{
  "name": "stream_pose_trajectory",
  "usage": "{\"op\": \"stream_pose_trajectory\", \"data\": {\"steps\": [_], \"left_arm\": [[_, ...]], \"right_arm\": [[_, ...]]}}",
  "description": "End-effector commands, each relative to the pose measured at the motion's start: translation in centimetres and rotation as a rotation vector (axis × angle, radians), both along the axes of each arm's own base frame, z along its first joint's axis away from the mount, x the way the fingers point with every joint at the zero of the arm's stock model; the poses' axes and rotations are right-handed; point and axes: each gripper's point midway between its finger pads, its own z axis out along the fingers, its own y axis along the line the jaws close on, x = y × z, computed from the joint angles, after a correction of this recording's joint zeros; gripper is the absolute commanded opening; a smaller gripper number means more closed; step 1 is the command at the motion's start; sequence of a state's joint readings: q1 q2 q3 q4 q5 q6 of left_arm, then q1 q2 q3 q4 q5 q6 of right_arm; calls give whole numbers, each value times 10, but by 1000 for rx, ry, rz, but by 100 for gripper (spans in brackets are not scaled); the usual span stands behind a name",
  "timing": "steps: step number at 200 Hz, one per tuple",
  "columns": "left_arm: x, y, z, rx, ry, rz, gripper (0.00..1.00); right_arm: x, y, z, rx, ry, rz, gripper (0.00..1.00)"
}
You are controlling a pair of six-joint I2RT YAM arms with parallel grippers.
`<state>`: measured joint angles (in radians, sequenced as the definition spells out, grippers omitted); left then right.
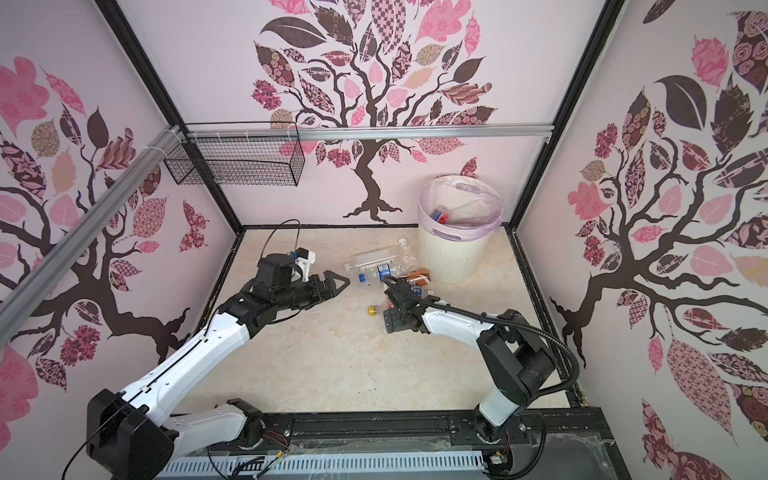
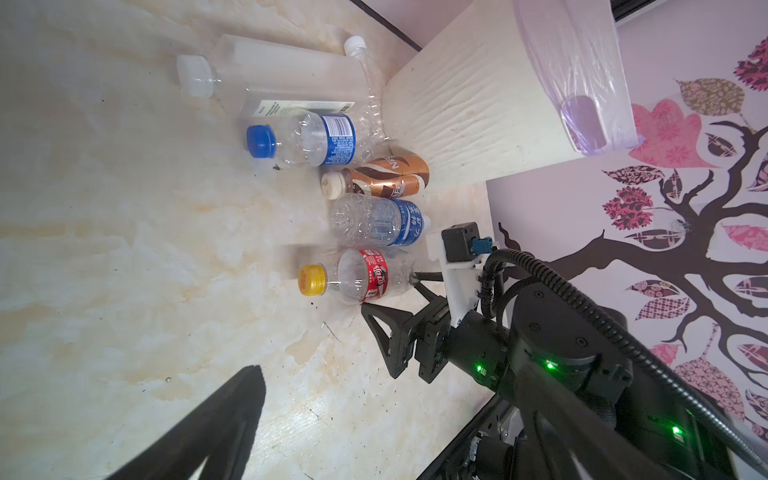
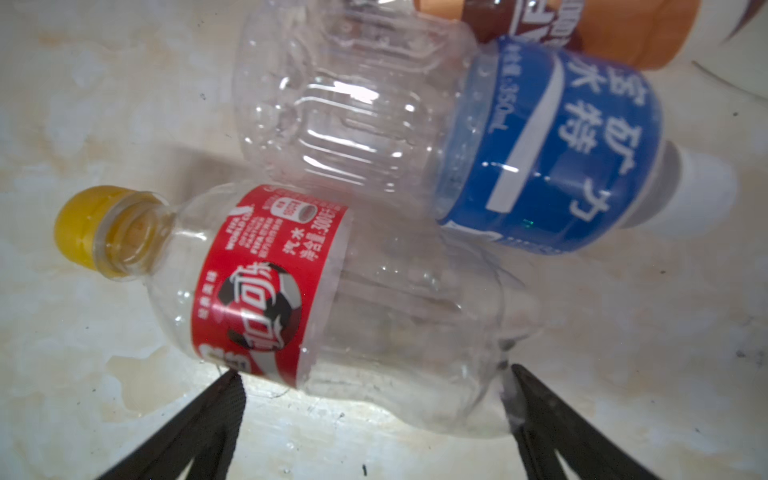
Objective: Throw the plastic bottles in the bin
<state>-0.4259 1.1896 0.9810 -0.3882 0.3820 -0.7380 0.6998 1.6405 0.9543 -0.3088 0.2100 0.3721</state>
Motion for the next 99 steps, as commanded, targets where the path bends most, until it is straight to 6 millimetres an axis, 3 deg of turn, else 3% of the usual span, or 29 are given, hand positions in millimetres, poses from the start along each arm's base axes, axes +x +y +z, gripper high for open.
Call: {"op": "stream_pose_trajectory", "data": {"steps": [1,39,99], "left_arm": [[-1,19,-10,-23,41,35,98],[2,42,-36,-10,140,71,98],[-4,39,-70,33,249,24,98]], "right_arm": [[8,24,3,35,3,18,99],[16,43,10,70,-3,40,100],[13,40,26,83,-35,55,99]]}}
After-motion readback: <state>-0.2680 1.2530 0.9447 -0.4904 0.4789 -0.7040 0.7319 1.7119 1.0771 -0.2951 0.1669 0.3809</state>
